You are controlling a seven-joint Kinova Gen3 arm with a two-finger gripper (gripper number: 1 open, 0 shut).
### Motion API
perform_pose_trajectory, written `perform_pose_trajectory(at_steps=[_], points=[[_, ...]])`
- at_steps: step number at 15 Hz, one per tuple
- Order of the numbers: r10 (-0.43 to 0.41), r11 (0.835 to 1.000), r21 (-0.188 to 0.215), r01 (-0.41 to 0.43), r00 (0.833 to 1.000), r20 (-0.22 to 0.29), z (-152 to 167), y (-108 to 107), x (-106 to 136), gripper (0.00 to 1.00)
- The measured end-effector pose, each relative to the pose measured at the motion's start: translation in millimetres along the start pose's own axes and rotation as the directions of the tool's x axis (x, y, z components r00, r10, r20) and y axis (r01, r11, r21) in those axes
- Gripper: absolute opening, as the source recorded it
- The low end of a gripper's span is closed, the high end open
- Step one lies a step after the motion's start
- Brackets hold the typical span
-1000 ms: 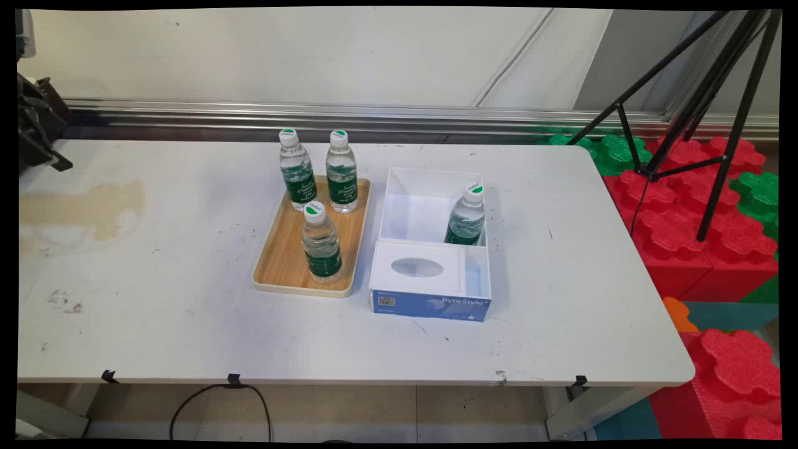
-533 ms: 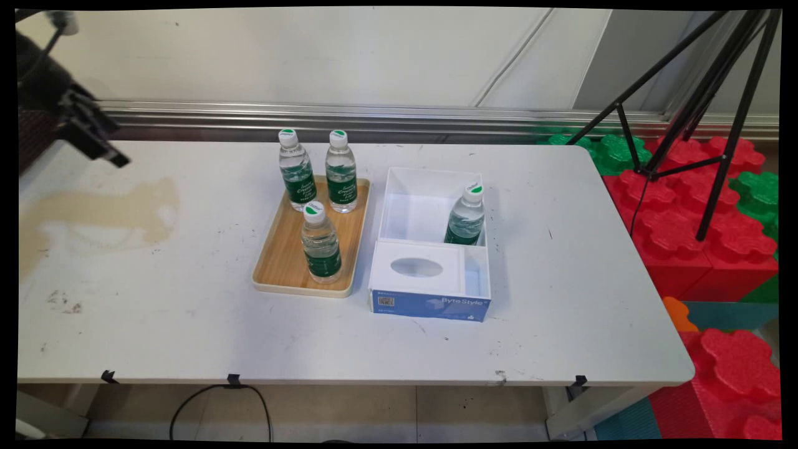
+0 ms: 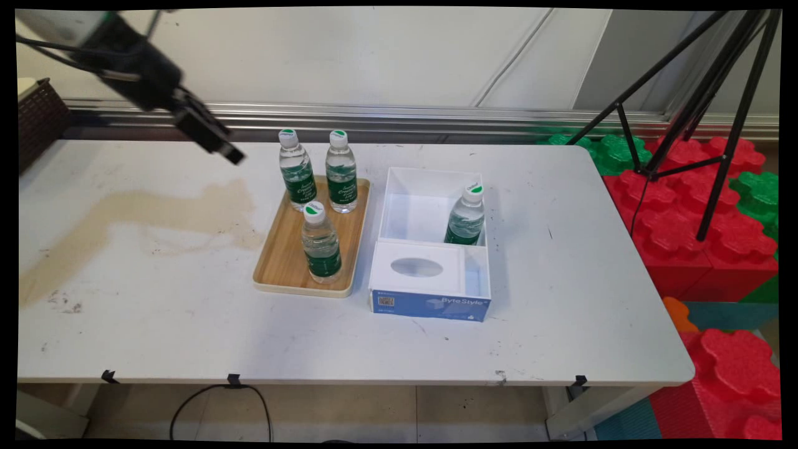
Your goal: Pick up the green bottle from the white box
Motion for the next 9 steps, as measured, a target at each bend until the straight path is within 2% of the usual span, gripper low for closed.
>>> perform_pose_trajectory(at_steps=[3, 5, 6, 9], points=[[0.045, 0.995, -0.087, -0.051, 0.997, -0.062, 34, 15, 21, 1.00], [0.082, 0.986, -0.137, -0.096, 0.991, -0.105, 56, 26, 33, 1.00], [0.104, 0.980, -0.156, -0.124, 0.986, -0.127, 69, 31, 40, 1.00], [0.159, 0.965, -0.179, -0.191, 0.971, -0.179, 100, 41, 54, 1.00]])
